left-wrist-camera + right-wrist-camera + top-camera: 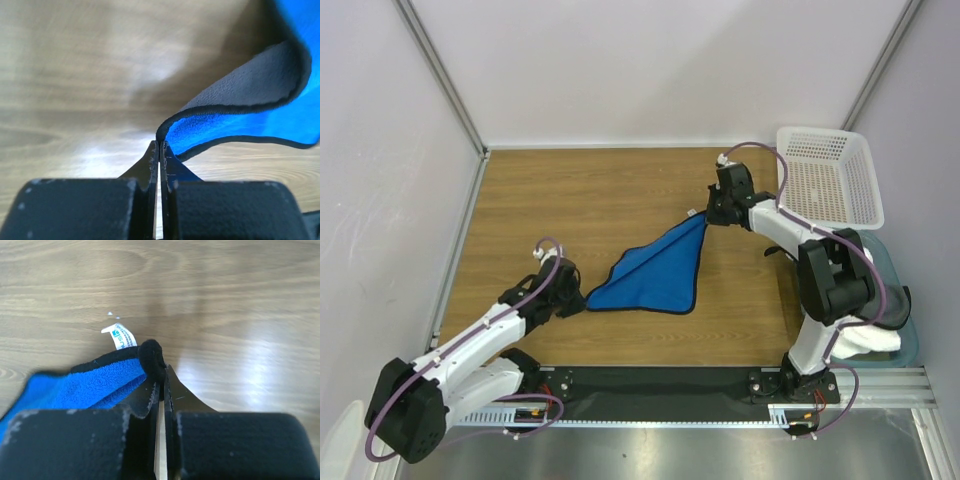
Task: Fold and stack the towels
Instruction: Flatten out the crumpled towel
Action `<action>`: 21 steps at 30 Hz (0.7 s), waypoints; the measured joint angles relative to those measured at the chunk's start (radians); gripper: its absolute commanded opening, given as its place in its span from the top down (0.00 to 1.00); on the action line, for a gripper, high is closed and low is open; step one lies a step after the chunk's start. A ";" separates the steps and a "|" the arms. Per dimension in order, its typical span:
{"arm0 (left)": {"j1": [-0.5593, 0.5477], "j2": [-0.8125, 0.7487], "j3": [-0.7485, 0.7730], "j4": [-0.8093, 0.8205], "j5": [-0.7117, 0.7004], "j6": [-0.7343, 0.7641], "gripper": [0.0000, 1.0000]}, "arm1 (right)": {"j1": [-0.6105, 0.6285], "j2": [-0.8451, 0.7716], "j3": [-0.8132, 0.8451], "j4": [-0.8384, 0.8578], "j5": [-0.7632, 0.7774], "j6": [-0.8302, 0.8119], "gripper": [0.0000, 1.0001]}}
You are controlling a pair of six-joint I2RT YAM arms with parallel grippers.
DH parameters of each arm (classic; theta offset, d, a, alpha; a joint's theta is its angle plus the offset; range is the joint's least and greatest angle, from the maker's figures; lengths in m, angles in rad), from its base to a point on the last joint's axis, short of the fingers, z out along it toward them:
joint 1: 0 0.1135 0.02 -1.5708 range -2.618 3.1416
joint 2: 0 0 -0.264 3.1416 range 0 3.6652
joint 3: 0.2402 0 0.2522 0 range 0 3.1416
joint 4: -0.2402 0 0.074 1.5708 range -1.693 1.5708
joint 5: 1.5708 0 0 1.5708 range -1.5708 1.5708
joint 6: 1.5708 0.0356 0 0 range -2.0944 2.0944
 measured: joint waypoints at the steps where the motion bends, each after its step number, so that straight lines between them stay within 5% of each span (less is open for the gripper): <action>1: 0.000 -0.003 -0.018 -0.003 -0.002 -0.008 1.00 | 0.003 0.014 0.007 0.005 -0.015 -0.002 1.00; 10: 0.000 -0.003 -0.090 0.035 -0.008 -0.018 0.96 | 0.033 0.162 0.086 0.007 -0.069 -0.028 0.99; 15: 0.000 0.012 -0.077 0.045 -0.013 -0.003 0.73 | 0.037 0.182 0.104 0.005 -0.075 -0.031 0.86; 19: 0.000 0.029 -0.006 0.023 -0.041 0.019 0.39 | 0.042 0.182 0.140 0.002 -0.078 -0.042 0.28; 20: 0.000 0.028 0.013 0.022 -0.048 0.028 0.18 | 0.044 0.182 0.149 0.000 -0.080 -0.043 0.21; 21: 0.000 0.028 0.038 0.022 -0.060 0.042 0.11 | 0.045 0.178 0.154 -0.003 -0.082 -0.052 0.14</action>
